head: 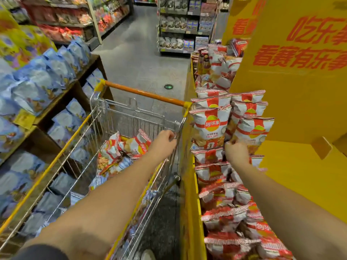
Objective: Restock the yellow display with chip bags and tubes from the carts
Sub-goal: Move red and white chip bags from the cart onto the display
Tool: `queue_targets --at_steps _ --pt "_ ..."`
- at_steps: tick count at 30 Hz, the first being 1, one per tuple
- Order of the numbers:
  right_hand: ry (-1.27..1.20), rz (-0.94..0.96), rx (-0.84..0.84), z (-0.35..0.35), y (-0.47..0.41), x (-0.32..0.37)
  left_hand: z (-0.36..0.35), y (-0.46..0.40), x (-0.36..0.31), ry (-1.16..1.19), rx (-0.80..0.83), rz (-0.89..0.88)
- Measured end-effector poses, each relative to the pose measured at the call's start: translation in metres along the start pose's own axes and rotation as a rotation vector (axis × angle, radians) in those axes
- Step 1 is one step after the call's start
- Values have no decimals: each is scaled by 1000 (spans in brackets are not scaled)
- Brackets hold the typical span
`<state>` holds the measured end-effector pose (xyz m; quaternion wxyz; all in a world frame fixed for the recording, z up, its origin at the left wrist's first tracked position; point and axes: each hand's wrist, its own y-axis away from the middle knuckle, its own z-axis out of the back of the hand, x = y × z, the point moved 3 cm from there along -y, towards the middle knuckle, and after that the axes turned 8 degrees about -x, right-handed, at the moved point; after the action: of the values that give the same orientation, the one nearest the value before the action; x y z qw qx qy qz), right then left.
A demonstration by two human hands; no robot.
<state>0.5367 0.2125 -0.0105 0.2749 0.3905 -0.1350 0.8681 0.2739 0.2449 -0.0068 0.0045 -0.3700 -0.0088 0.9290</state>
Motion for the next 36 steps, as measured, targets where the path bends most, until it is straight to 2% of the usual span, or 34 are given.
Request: queue_targets --at_steps 4,9,11,16,23,27,32,36 --pt "27 256 184 -70 43 76 38 -28 63 11 -63 64" --pt "386 608 658 -192 85 128 89 -58 170 -120 -78 247" --pt "557 682 758 -228 96 128 101 -69 205 -247 -39 240" --pt "898 730 770 -277 106 102 96 -91 262 -671 161 52" --pt "1096 765 710 -302 114 71 62 -105 305 -1061 386 -412" --pt "1123 732 696 -304 113 68 64 -106 314 -1200 434 -429" --pt "1194 833 664 -301 116 72 68 -95 314 -1290 448 -441" --pt "1228 910 675 -298 119 76 81 -84 306 -1337 387 -487"
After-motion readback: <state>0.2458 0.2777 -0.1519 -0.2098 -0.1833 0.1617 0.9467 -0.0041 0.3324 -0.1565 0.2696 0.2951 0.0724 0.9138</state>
